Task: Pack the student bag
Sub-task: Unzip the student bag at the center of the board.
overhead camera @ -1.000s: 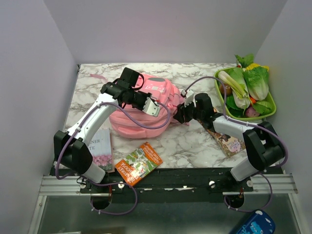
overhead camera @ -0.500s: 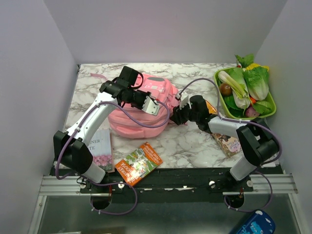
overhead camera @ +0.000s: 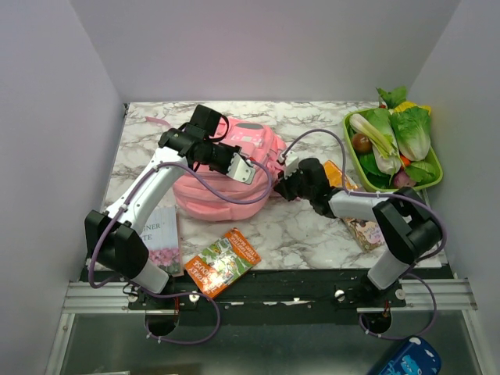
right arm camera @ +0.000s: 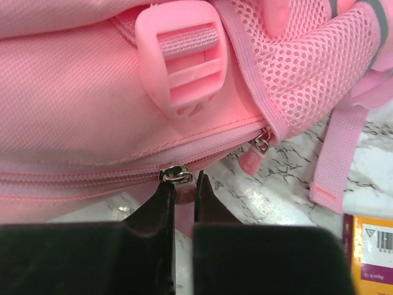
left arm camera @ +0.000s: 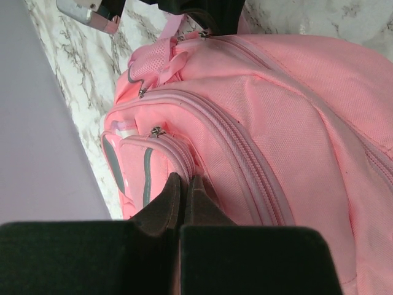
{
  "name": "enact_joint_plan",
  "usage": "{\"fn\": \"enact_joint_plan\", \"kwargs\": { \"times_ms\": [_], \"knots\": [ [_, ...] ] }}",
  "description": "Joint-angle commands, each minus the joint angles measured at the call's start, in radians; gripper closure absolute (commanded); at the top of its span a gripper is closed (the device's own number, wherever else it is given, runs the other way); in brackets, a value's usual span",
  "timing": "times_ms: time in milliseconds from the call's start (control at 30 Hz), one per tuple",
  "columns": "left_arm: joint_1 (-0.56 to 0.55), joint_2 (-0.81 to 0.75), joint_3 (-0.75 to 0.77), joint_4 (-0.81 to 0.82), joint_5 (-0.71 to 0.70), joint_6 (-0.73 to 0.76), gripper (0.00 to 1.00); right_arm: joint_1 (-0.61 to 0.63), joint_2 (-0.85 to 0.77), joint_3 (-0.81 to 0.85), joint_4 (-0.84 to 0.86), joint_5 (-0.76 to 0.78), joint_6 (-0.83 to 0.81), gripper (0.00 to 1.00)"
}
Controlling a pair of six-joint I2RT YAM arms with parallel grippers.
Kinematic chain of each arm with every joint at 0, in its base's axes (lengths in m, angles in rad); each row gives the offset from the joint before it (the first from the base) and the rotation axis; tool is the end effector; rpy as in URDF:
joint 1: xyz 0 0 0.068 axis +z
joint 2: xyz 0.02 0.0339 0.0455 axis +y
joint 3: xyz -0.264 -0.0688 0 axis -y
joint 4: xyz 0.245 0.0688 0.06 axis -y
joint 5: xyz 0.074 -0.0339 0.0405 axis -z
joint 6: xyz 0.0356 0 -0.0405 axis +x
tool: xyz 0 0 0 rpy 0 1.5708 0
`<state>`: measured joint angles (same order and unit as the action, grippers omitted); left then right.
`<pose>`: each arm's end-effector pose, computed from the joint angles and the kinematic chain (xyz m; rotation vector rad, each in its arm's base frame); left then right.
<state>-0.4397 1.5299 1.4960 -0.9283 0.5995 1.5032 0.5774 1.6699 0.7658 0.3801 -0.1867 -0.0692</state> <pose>0.2767 -0.1524 0.3441 2.0402 1.1214 -0.2483 0.2806 0.1907 0.1662 -0.7826 1.9751 0.5000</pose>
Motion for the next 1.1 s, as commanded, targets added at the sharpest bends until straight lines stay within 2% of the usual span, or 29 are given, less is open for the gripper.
{"fn": "enact_joint_plan", "kwargs": {
  "times_ms": [0, 400, 533, 733, 933, 1067],
  "knots": [
    [0.009, -0.065, 0.015, 0.085, 0.000, 0.035, 1.00, 0.012, -0.056, -0.060, 0.085, 0.098, 0.015, 0.99],
    [0.006, -0.070, -0.078, 0.190, -0.027, -0.081, 1.00, 0.053, -0.168, -0.132, 0.034, 0.135, 0.121, 0.99],
    [-0.016, -0.062, -0.080, 0.227, -0.029, -0.191, 1.00, 0.105, -0.168, -0.115, -0.018, 0.138, 0.158, 0.99],
    [-0.068, -0.024, -0.053, 0.321, -0.040, -0.438, 1.00, 0.220, -0.185, -0.108, -0.096, 0.171, 0.219, 0.99],
    [-0.079, 0.075, 0.041, 0.351, -0.070, -0.690, 1.00, 0.268, -0.292, -0.146, -0.132, 0.181, 0.292, 0.99],
    [-0.097, 0.114, 0.055, 0.384, -0.101, -0.793, 1.00, 0.289, -0.367, -0.174, -0.141, 0.206, 0.325, 0.99]
  ]
}}
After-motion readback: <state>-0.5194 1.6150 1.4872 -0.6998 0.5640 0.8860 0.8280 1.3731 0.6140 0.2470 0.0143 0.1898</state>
